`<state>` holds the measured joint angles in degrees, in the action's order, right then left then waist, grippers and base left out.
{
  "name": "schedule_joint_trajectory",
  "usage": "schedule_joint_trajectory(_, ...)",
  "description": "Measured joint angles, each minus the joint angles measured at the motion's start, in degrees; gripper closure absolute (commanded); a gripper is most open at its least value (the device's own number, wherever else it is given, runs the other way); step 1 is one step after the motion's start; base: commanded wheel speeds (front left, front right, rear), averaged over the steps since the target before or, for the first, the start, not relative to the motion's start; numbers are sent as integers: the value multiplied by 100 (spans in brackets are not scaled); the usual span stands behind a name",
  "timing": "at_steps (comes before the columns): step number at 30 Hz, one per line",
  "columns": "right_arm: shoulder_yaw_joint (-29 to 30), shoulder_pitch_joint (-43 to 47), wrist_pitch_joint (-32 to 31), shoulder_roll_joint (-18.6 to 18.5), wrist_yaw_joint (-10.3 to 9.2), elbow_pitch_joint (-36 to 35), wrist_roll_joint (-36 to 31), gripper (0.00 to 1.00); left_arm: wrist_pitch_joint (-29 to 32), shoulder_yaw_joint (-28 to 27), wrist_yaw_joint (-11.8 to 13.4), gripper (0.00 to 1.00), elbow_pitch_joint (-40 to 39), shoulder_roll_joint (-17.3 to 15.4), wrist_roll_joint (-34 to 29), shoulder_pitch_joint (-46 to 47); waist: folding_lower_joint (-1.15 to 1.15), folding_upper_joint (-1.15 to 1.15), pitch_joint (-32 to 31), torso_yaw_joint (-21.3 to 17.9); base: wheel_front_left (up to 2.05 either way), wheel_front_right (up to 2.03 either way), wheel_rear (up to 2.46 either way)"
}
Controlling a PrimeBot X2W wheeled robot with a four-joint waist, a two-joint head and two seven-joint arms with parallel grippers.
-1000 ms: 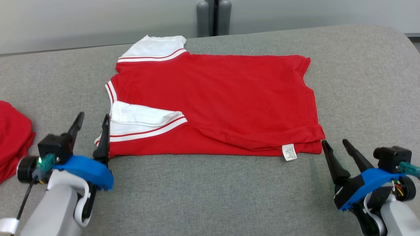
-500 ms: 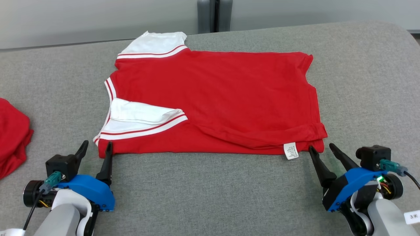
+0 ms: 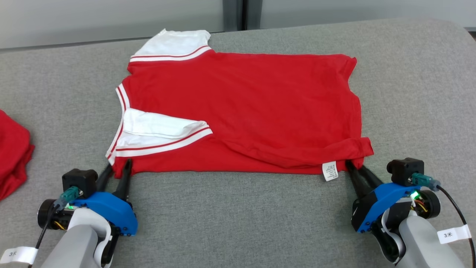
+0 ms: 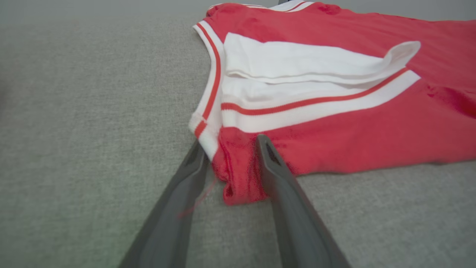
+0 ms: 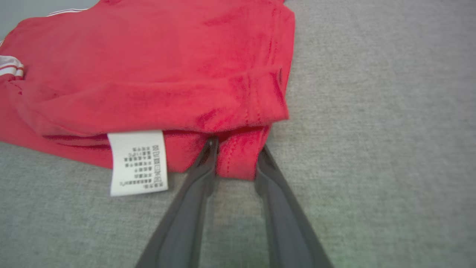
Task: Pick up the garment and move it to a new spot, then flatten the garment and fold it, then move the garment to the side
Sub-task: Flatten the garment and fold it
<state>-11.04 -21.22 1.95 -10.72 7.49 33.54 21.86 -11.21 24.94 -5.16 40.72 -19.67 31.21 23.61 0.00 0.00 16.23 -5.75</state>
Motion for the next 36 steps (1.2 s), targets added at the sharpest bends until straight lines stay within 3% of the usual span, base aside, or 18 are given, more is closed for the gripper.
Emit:
schedule_joint_trajectory(8,-149,5,276,-32,0,211,202,100,-261,-32,-42,100,79,76,53,-107,0,0,-381,130,0,0,0)
schedule_joint_trajectory(16,-142,903,52,-281,0,-558,523,100,-360,-222,348,100,-834,79,93,-1104,0,0,-910,291,0,0,0)
schedule_joint_trajectory(22,300,1850,-511,-427,0,-1512,643,100,-349,-314,766,100,-1802,119,208,-2123,-1,0,-1055,396,0,0,0)
schedule_joint_trajectory(27,664,2398,-959,-360,0,-2064,595,100,-210,-350,1025,100,-2423,111,318,-2709,-1,0,-1031,471,0,0,0)
schedule_joint_trajectory(31,838,2581,-1200,-196,0,-2258,535,100,-70,-339,1087,100,-2586,71,367,-2882,-1,0,-1019,521,0,0,0)
schedule_joint_trajectory(32,861,2610,-1248,-156,0,-2278,493,86,-51,-335,1114,75,-2587,73,374,-2891,0,0,-1027,524,0,0,0)
schedule_joint_trajectory(33,875,2628,-1248,-143,0,-2282,417,45,-54,-335,1121,0,-2590,85,381,-2893,-1,0,-1036,527,0,0,0)
schedule_joint_trajectory(34,888,2640,-1246,-144,0,-2271,349,5,-57,-331,1128,0,-2590,104,391,-2892,-1,0,-1046,530,0,0,0)
schedule_joint_trajectory(36,931,2622,-1148,-134,0,-2239,223,0,-89,-277,1103,0,-2505,102,346,-2881,0,0,-1063,515,0,0,0)
